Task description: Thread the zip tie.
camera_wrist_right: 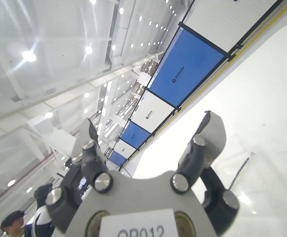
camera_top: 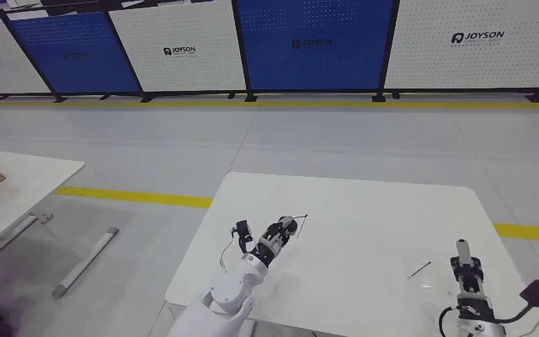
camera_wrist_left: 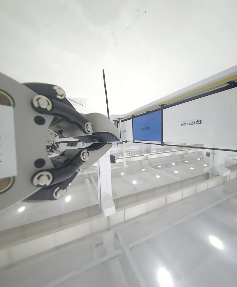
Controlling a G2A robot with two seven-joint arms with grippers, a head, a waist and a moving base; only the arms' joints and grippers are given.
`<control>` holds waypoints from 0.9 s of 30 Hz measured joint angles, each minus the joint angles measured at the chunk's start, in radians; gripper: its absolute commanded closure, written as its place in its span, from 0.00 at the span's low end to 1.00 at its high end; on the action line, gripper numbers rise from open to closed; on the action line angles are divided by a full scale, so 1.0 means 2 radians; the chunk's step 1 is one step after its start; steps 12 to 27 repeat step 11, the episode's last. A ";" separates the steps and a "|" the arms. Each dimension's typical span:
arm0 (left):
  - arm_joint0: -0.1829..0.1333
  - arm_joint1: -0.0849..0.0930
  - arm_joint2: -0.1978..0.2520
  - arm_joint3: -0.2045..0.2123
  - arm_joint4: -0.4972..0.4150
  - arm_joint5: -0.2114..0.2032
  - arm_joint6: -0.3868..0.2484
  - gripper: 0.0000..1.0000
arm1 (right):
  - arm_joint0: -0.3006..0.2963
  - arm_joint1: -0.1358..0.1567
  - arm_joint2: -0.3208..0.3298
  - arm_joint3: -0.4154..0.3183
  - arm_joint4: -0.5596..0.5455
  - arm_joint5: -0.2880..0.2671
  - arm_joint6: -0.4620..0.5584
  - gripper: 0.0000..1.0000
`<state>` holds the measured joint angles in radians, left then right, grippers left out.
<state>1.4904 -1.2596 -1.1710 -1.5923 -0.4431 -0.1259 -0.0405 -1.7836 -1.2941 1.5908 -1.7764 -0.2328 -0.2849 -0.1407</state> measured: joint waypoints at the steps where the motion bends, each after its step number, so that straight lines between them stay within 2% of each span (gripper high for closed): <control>1: 0.000 0.000 -0.002 0.003 -0.006 -0.001 0.003 1.00 | 0.000 0.000 0.004 0.000 0.008 0.007 0.003 0.00; 6: -0.001 -0.004 -0.005 0.017 -0.019 -0.013 0.039 1.00 | 0.006 -0.001 0.018 0.003 0.043 0.043 0.015 0.00; 27: -0.001 -0.004 -0.004 0.018 -0.024 -0.012 0.038 1.00 | 0.006 -0.001 0.018 0.003 0.043 0.044 0.015 0.00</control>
